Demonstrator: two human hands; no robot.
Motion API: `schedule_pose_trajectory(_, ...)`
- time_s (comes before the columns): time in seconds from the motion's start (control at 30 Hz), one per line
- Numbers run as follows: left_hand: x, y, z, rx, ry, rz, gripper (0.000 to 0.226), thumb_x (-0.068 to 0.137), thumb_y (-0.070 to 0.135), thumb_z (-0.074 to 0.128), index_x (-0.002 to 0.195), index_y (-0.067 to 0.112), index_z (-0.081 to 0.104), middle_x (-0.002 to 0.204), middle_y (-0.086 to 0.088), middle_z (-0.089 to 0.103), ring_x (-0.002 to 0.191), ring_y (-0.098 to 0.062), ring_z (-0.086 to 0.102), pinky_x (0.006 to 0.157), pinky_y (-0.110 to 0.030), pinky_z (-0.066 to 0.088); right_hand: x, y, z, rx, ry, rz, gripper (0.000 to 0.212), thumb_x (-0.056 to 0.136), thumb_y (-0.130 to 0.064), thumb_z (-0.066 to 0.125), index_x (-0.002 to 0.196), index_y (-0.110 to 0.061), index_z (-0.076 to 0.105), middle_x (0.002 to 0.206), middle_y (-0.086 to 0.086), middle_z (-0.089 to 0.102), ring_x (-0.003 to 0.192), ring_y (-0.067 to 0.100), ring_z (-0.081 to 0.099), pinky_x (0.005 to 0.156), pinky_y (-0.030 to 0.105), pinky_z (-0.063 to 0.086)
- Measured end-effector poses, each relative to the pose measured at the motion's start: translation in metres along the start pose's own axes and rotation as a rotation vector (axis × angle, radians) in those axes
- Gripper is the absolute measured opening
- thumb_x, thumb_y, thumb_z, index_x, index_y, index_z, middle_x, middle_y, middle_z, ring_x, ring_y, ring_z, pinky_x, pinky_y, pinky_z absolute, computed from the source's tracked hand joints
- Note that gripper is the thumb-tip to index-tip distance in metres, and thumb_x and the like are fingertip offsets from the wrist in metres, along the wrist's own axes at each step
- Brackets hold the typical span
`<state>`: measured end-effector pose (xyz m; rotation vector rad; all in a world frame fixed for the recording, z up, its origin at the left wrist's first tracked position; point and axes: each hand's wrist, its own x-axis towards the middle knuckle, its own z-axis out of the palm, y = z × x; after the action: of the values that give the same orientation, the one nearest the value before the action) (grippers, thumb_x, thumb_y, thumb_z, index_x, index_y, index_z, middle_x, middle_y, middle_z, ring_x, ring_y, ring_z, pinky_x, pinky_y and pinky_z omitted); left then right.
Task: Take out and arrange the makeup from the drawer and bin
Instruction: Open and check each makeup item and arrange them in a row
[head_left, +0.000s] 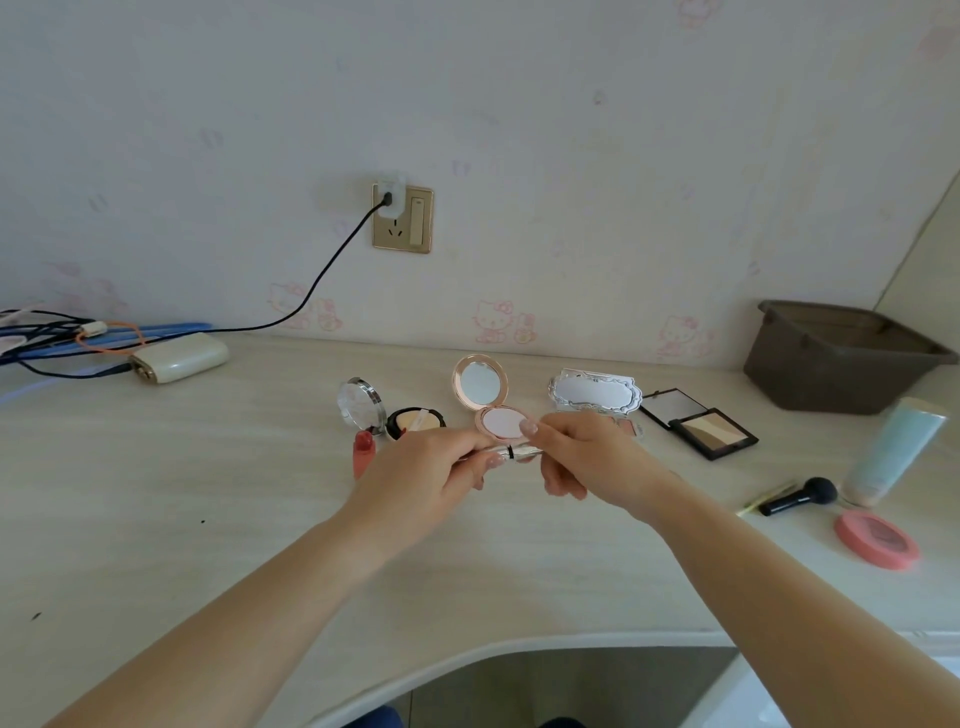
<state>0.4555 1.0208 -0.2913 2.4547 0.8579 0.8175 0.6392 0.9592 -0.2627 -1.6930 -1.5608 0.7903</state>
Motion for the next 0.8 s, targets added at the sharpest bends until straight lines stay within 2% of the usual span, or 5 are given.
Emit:
schedule_pose_trajectory(0.13,-0.003,0.001,-0.004,-0.012,-0.004,-0.033,0.019,0.095,0.037,0.047,0.079,0.04,0.056,0.066,0.016,0.061,0.064,0.008,0.053,0.062,-0.004,0.032,0.004,0.008,-0.005,0.18,0.013,-0.093,0.008,0.087,-0.012,0.064,0.084,-0.019,0.066,0.076,-0.007,0.069,0.062,0.009,0.063,0.072,0.024,0.051)
schedule_pose_trajectory(0.23,-0.003,-0.001,-0.005,-0.099,-0.011,-0.056,0.017,0.095,0.034,0.049,0.082,0.041,0.058,0.067,0.014,0.063,0.059,0.01,0.053,0.055,-0.011,0.031,0.005,0.01,-0.008,0.276,0.003,-0.106,0.024,0.083,0.001,0.065,0.086,-0.022,0.066,0.082,-0.009,0.067,0.073,0.008,0.061,0.079,0.028,0.051)
schedule_pose_trajectory(0.4,-0.006,-0.003,0.0,-0.053,-0.011,-0.112,0.017,0.095,0.042,0.044,0.089,0.04,0.06,0.068,0.016,0.062,0.073,0.013,0.053,0.072,-0.002,0.018,0.006,0.006,-0.002,0.184,0.011,-0.025,0.017,0.091,-0.029,0.058,0.105,-0.02,0.062,0.079,-0.003,0.07,0.06,0.012,0.059,0.068,0.027,0.054)
schedule_pose_trajectory(0.57,-0.01,-0.012,0.005,-0.048,-0.025,-0.119,0.019,0.094,0.045,0.044,0.077,0.05,0.05,0.069,0.018,0.058,0.071,0.004,0.053,0.084,-0.023,0.018,0.01,0.012,-0.005,0.182,0.014,0.016,0.017,0.093,-0.026,0.055,0.089,-0.011,0.063,0.064,-0.007,0.067,0.055,0.013,0.049,0.061,0.024,0.046)
schedule_pose_trajectory(0.8,-0.019,-0.026,0.013,-0.046,-0.058,-0.139,0.011,0.09,0.034,0.052,0.099,0.038,0.056,0.09,0.019,0.066,0.089,0.003,0.061,0.105,-0.045,0.037,0.018,0.03,0.002,0.227,-0.004,0.035,0.012,0.085,-0.009,0.067,0.09,-0.02,0.064,0.07,-0.005,0.066,0.068,0.012,0.058,0.074,0.023,0.048)
